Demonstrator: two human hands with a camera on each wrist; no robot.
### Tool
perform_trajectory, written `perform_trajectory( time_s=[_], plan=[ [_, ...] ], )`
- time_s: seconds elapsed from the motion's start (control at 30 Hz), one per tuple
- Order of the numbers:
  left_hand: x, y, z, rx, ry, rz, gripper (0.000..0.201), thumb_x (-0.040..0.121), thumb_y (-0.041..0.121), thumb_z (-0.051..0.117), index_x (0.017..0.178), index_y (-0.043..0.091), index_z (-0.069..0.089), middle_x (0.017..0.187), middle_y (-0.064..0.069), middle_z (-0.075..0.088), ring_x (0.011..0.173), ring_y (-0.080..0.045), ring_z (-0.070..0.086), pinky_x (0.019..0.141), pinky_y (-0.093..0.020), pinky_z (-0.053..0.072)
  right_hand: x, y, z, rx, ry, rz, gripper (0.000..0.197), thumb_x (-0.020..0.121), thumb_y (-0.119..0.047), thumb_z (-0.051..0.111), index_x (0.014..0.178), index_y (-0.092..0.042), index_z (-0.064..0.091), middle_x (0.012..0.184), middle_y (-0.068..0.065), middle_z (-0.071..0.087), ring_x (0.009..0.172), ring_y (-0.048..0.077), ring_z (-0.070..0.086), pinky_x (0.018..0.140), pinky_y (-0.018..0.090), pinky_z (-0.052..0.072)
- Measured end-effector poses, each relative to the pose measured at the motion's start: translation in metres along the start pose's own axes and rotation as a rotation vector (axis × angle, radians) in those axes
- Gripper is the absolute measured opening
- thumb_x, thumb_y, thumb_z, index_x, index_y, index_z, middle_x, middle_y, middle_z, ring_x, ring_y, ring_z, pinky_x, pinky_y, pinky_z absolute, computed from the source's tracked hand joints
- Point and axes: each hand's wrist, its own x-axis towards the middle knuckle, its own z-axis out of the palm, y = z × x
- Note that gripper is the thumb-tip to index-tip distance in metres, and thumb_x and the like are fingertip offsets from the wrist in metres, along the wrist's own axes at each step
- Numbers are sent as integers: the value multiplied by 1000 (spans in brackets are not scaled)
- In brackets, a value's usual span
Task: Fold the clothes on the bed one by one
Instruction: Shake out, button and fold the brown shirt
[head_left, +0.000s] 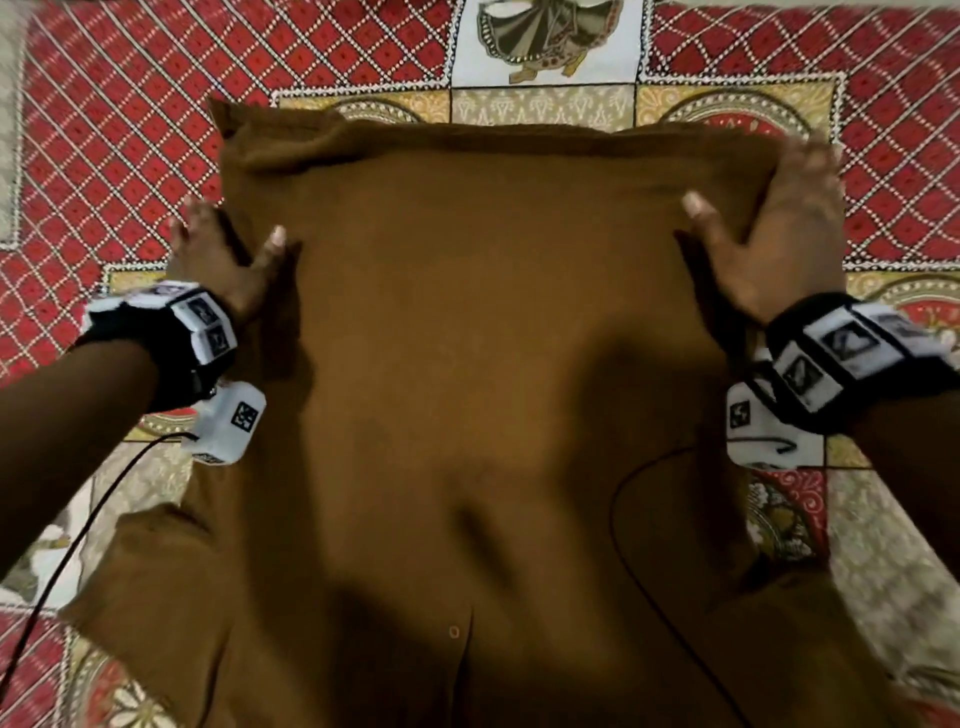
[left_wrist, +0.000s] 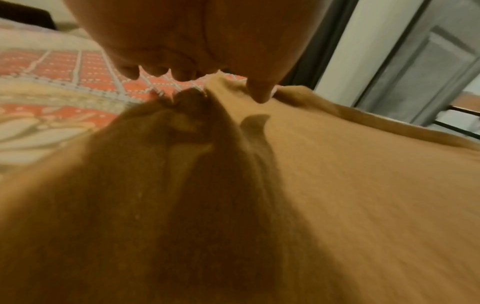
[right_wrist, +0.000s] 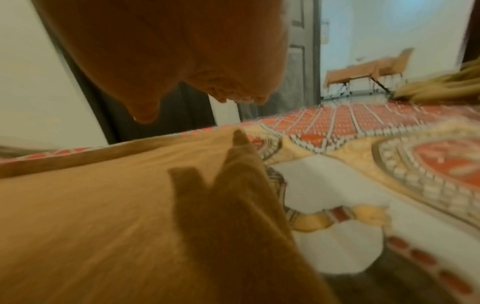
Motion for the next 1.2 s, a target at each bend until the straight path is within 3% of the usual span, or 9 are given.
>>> perform_trajectory(
  time_s=[0.2, 0.33, 0.5, 0.57, 0.7, 0.8, 0.93, 1.07, 1.2],
  plan=[
    [-19, 17, -9, 224, -102, 502, 67, 99, 32, 47, 157, 11, 21, 166, -13, 4, 152, -37, 2, 124, -49, 8, -88, -43, 13, -85, -272, -521, 89, 95, -66, 42, 159, -7, 22, 168, 12, 14, 156, 27, 4, 127, 46, 9],
    [13, 27, 0, 279, -194, 372, 77, 97, 37, 58, 158, 13, 17, 165, -15, 11, 150, -40, 14, 121, -54, 17, -74, -29, 29, 18, -474, -256, 97, 90, -61, 60, 162, -19, 12, 170, 0, -2, 156, 20, -5, 127, 45, 4],
    [33, 53, -13, 60, -131, 68, 107, 85, 56, 68, 159, 20, -1, 166, -13, 0, 151, -38, 12, 122, -48, 20, -86, -7, 22, -26, -336, -29, 128, 74, -68, 74, 161, -4, 4, 169, 16, 0, 156, 32, -1, 127, 45, 6],
    [17, 60, -22, 65, -68, 86, 107, 86, 54, 68, 159, 13, 1, 167, -10, -5, 153, -32, -1, 124, -46, 12, -112, -13, 17, -80, -244, -138, 122, 80, -76, 62, 159, -1, 9, 167, 21, 6, 155, 37, 4, 126, 51, 10],
    [-82, 67, -5, 134, -101, 492, 85, 94, 44, 58, 158, 8, 15, 166, -14, -5, 153, -33, -3, 123, -46, 4, -206, -59, 32, -110, -359, -522, 97, 93, -66, 47, 161, -6, 12, 169, 12, 4, 157, 28, -3, 127, 50, 8],
    [-184, 57, 42, 135, -256, 765, 67, 100, 39, 43, 158, 15, 19, 167, -8, -3, 153, -26, -5, 124, -49, 12, -254, -91, 69, -66, -410, -509, 76, 101, -46, 42, 161, -9, 14, 170, 7, 5, 157, 22, -1, 126, 47, 15],
    [-239, 23, 86, 251, -344, 679, 77, 98, 63, 23, 160, 22, 2, 166, 1, -12, 153, -20, -11, 124, -46, 7, -264, -86, 97, -71, -406, -395, 69, 105, -42, 40, 162, -13, 13, 170, 2, 4, 157, 17, 0, 126, 45, 16],
    [-211, -15, 75, 263, -239, 580, 93, 90, 75, 27, 160, 21, 0, 167, 4, -10, 154, -20, -6, 124, -44, 6, -257, -28, 90, -84, -303, -245, 87, 99, -66, 37, 163, -16, 6, 170, 1, -1, 157, 18, -4, 127, 43, 2],
    [-172, -82, 48, 258, -148, 354, 95, 88, 79, 23, 160, 21, -2, 167, 2, -7, 154, -24, -2, 124, -47, 8, -255, 41, 69, -129, -240, -70, 92, 96, -73, 29, 162, -17, -1, 170, 2, -4, 157, 21, -6, 126, 50, 6]
  ],
)
